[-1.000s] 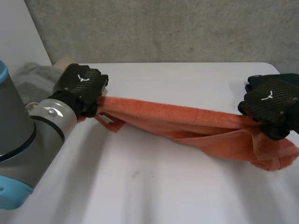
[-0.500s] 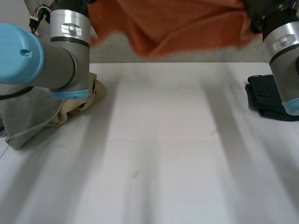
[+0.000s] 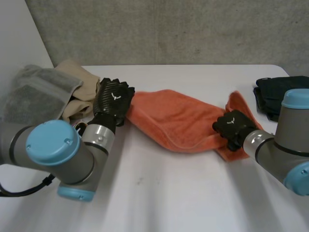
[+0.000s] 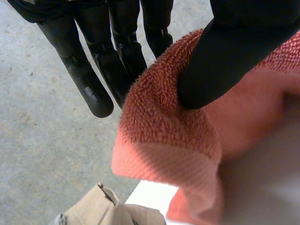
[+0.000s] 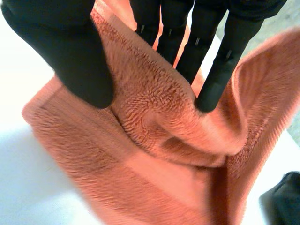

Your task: Fold the laundry.

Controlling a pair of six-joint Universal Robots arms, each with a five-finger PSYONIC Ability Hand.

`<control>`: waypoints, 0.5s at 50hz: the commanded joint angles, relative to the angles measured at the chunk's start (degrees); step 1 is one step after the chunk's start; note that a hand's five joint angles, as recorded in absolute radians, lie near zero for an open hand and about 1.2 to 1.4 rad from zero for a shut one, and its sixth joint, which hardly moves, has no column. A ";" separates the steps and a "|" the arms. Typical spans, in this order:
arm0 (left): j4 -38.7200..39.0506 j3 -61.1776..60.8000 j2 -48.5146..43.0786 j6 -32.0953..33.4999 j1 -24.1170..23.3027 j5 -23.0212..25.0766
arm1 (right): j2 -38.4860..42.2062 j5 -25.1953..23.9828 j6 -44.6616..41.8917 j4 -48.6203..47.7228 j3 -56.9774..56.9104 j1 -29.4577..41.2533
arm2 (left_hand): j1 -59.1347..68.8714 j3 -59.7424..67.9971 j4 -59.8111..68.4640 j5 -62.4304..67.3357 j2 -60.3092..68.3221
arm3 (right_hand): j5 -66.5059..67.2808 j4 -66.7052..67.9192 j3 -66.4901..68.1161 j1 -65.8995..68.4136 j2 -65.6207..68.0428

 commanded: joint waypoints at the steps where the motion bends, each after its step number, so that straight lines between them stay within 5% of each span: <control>1: -1.13 -4.00 6.30 -0.52 -0.08 0.07 | -6.44 -0.19 1.08 4.35 2.66 -2.40 | 17.21 11.69 11.34 13.93 11.43 | -17.15 -17.18 -16.42 -16.76 -16.29; 11: -3.95 -6.02 10.17 -0.79 -0.17 0.07 | -8.99 -1.60 -0.84 13.33 -2.17 -3.98 | 17.21 11.69 11.34 13.93 11.43 | -26.77 -26.81 -26.05 -26.38 -25.91; 19: -5.53 -6.20 11.84 -1.14 -0.35 0.07 | -9.26 -7.48 -13.67 12.63 -10.78 -5.03 | 17.21 11.69 11.34 13.93 11.43 | -26.60 -26.64 -25.88 -26.21 -25.74; 25: -5.80 -6.20 12.11 -1.14 -0.35 0.07 | 0.31 -13.29 -24.74 12.37 -18.33 -5.91 | 17.21 11.69 11.34 13.93 11.43 | -26.26 -26.30 -25.54 -25.88 -25.41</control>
